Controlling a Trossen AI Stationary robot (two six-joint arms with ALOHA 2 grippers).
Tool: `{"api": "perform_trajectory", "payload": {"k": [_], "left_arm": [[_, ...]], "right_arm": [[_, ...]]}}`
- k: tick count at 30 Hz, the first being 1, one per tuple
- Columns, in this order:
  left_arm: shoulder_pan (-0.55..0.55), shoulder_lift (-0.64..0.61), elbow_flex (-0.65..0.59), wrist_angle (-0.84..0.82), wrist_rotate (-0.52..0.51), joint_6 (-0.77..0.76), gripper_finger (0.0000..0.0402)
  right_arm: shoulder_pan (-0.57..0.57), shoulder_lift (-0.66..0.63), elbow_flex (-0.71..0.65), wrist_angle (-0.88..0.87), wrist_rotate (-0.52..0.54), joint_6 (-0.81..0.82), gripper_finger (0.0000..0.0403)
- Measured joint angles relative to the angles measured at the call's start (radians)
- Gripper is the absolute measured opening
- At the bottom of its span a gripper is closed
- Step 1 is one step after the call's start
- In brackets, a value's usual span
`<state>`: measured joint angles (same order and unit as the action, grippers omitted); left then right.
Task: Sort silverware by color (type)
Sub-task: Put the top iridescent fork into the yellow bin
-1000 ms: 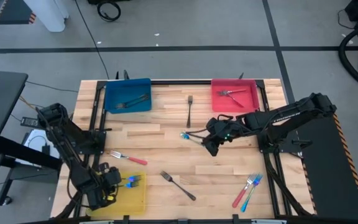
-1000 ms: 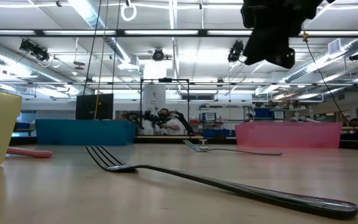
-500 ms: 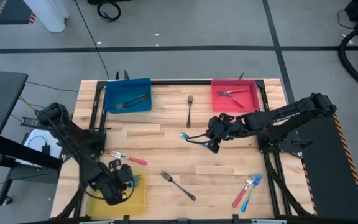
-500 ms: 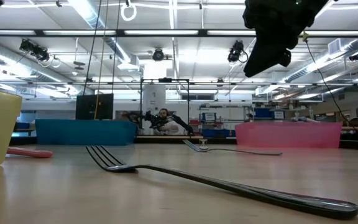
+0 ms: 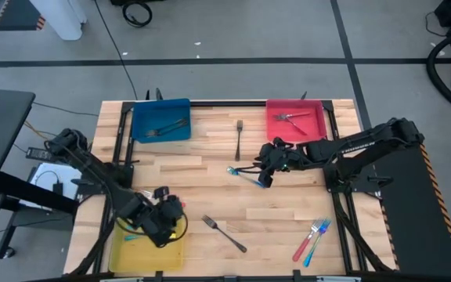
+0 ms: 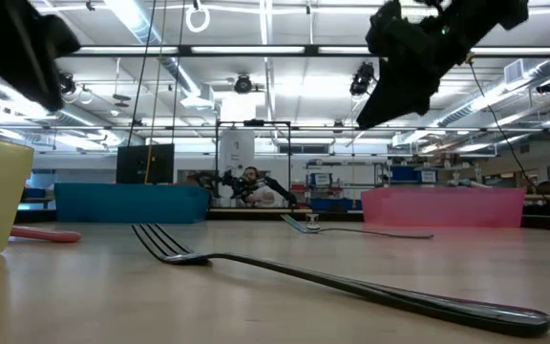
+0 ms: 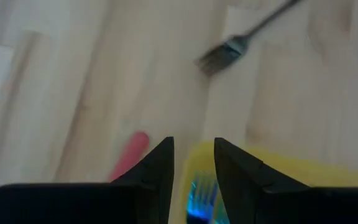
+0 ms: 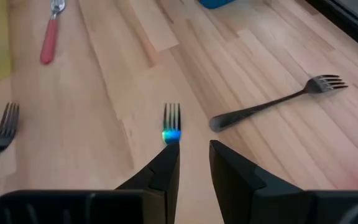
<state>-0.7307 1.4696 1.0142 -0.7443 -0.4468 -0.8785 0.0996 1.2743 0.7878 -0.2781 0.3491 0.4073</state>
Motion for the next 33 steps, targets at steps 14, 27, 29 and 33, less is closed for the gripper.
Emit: {"api": "perform_trajectory", "payload": {"k": [14,27,29,33], "left_arm": [[0.198,0.000,0.000,0.200,-0.007,0.274,0.0114],[0.264,0.000,0.000,0.218,-0.007,0.300,0.0114],[0.264,0.000,0.000,0.217,-0.006,0.300,0.0114],[0.263,0.000,0.000,0.220,-0.004,0.300,0.0114]], "right_arm": [[-0.050,0.168,-0.162,0.292,-0.038,-0.048,0.0096],[-0.033,0.420,-0.038,0.304,-0.086,-0.090,0.0096],[-0.027,0.441,-0.018,0.309,-0.110,-0.095,0.0096],[-0.012,0.461,0.005,0.308,-0.107,-0.091,0.0096]]}}
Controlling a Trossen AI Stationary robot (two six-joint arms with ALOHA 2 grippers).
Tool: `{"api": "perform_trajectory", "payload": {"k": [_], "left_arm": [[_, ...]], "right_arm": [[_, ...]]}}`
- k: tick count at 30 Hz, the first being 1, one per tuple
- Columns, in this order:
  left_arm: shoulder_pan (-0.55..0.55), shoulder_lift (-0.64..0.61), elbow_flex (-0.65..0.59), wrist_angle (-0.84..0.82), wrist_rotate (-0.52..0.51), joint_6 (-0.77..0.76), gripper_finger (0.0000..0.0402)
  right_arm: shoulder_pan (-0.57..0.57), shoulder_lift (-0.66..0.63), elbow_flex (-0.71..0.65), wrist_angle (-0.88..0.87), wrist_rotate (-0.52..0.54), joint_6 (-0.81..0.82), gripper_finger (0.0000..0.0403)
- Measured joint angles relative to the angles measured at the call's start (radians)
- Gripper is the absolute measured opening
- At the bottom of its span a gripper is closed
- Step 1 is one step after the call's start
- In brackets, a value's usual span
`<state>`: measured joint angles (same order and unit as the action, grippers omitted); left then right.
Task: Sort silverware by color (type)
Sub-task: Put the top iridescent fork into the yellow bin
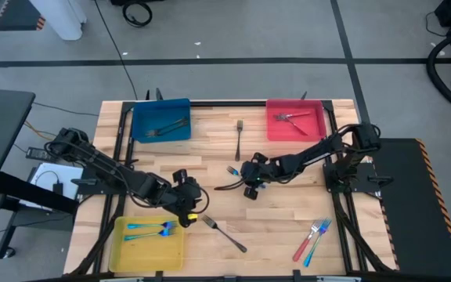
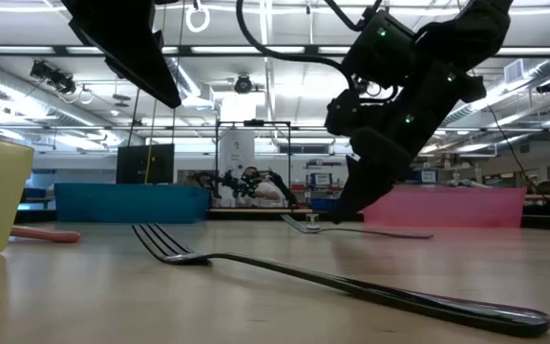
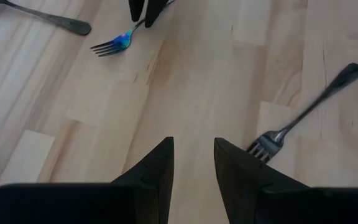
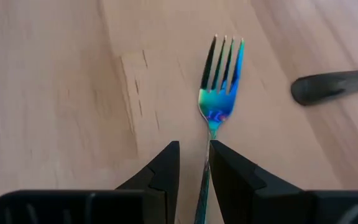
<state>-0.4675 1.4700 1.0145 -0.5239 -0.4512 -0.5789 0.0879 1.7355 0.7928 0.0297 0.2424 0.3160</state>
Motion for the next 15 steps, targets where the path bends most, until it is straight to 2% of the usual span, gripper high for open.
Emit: {"api": "perform_trajectory", "payload": {"k": [7,15], "left_arm": [[0.000,0.000,0.000,0.016,0.000,0.047,0.0114],[0.002,0.000,0.000,0.029,-0.001,0.050,0.0114]], "right_arm": [[0.002,0.044,0.001,-0.002,0.061,0.004,0.0096],[-0.006,0.063,0.004,0.011,0.028,0.006,0.0083]]}}
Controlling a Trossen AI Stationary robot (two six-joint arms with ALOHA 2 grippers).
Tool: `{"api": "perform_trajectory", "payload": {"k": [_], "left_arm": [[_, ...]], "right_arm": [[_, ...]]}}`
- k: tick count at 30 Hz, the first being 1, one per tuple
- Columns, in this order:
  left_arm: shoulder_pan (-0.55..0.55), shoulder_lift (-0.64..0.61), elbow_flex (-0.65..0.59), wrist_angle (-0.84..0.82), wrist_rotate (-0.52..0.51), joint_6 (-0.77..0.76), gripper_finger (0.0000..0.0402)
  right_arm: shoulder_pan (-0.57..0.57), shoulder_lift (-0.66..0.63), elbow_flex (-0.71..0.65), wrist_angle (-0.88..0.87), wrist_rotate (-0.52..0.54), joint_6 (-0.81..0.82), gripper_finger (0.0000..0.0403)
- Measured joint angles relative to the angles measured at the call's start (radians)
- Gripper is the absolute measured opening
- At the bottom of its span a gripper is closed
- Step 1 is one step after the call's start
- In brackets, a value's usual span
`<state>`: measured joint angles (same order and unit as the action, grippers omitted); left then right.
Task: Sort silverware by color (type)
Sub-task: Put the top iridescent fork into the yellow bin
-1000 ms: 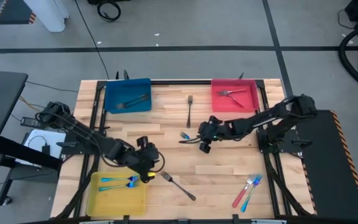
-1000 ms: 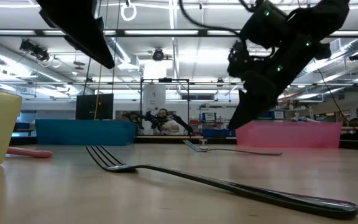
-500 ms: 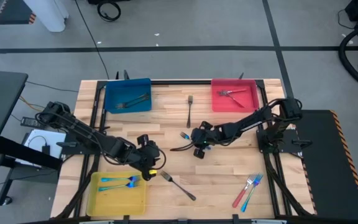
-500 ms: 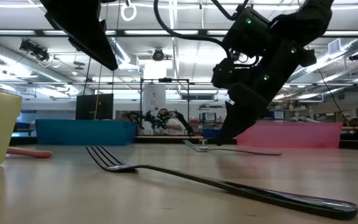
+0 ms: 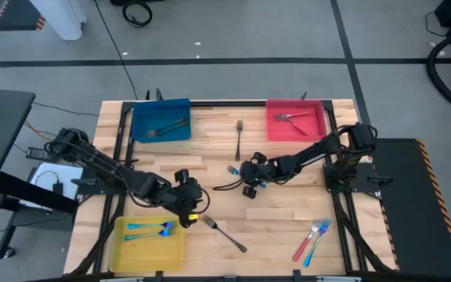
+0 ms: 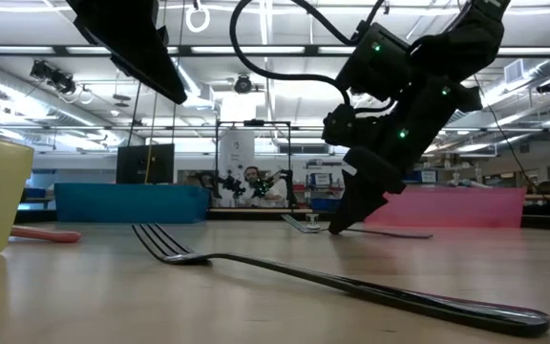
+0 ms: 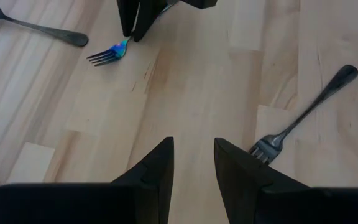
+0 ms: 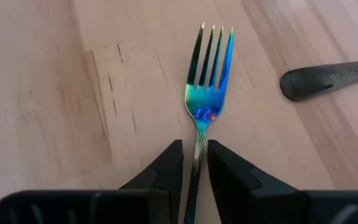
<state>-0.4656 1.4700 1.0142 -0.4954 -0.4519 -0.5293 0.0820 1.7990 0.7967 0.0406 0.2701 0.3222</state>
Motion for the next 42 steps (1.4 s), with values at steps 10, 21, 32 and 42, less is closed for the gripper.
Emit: {"api": "perform_trajectory", "payload": {"k": [10,21,32,42], "left_arm": [[0.004,0.000,0.000,0.004,0.000,0.000,0.0114],[0.004,0.000,0.000,0.005,0.000,0.000,0.0114],[0.009,0.000,0.000,0.031,-0.008,-0.043,0.0114],[0.099,0.000,0.000,0.178,-0.095,-0.147,0.0114]], "right_arm": [[0.002,-0.010,-0.002,-0.005,-0.012,0.015,0.0016],[0.007,-0.045,0.039,-0.065,-0.047,-0.021,0.0007],[0.049,-0.224,0.042,-0.077,-0.018,-0.073,0.0006],[0.086,-0.399,0.043,-0.025,0.140,-0.193,0.0008]]}}
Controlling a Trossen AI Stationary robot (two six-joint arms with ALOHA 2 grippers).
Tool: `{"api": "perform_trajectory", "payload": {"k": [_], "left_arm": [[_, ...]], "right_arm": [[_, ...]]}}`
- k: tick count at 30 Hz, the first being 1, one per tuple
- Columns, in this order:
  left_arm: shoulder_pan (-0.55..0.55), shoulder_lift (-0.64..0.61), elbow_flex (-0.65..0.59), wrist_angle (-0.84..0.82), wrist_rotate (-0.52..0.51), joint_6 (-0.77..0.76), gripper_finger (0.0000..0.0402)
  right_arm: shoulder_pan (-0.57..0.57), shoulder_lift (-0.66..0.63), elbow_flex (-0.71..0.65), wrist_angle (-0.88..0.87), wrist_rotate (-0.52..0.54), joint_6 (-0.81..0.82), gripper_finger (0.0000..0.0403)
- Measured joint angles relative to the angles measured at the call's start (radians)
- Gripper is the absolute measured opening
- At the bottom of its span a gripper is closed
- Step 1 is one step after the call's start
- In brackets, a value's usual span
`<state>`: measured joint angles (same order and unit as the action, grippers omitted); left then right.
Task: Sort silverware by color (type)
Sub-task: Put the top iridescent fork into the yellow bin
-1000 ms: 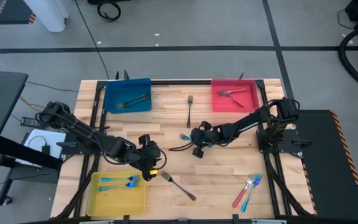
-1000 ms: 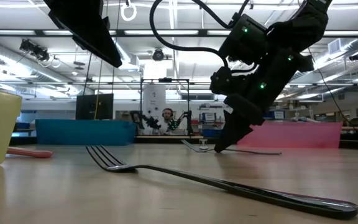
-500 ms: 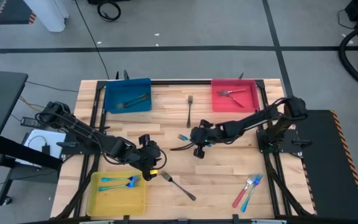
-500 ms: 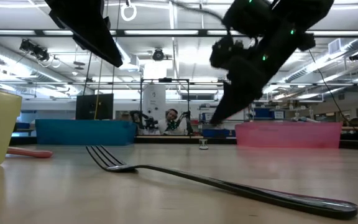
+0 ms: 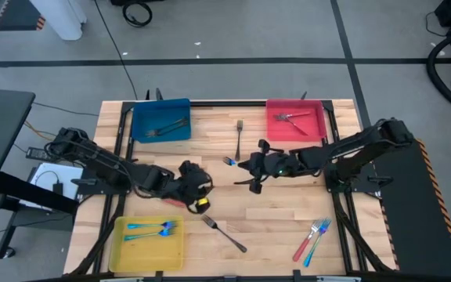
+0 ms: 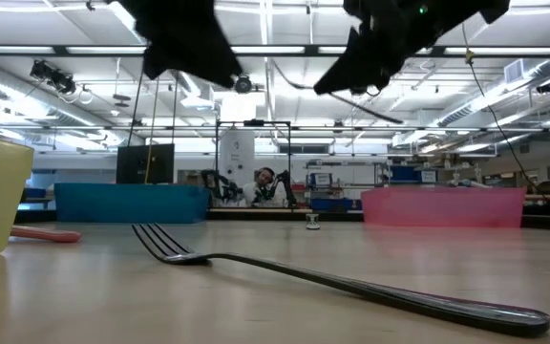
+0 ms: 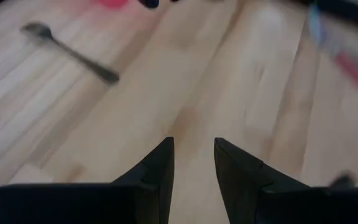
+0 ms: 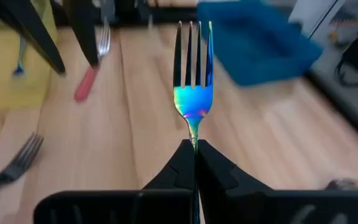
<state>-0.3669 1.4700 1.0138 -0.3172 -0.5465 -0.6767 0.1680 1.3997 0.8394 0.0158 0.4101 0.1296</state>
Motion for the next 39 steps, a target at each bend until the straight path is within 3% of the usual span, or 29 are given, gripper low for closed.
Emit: {"api": "perform_trajectory", "payload": {"k": [12,31,35,39], "left_arm": [[0.159,0.000,0.000,0.309,0.000,0.052,0.0114],[0.269,0.000,0.000,0.445,0.014,0.191,0.0113],[0.274,0.000,0.000,0.444,0.029,0.227,0.0095],[0.274,0.000,0.000,0.443,0.030,0.278,0.0052]], "right_arm": [[0.013,-0.054,0.000,0.075,0.157,-0.135,0.0010],[0.013,-0.044,0.000,0.128,0.124,-0.146,0.0011],[0.013,-0.044,0.000,0.129,0.125,-0.148,0.0011],[0.013,-0.044,0.000,0.131,0.121,-0.148,0.0011]]}}
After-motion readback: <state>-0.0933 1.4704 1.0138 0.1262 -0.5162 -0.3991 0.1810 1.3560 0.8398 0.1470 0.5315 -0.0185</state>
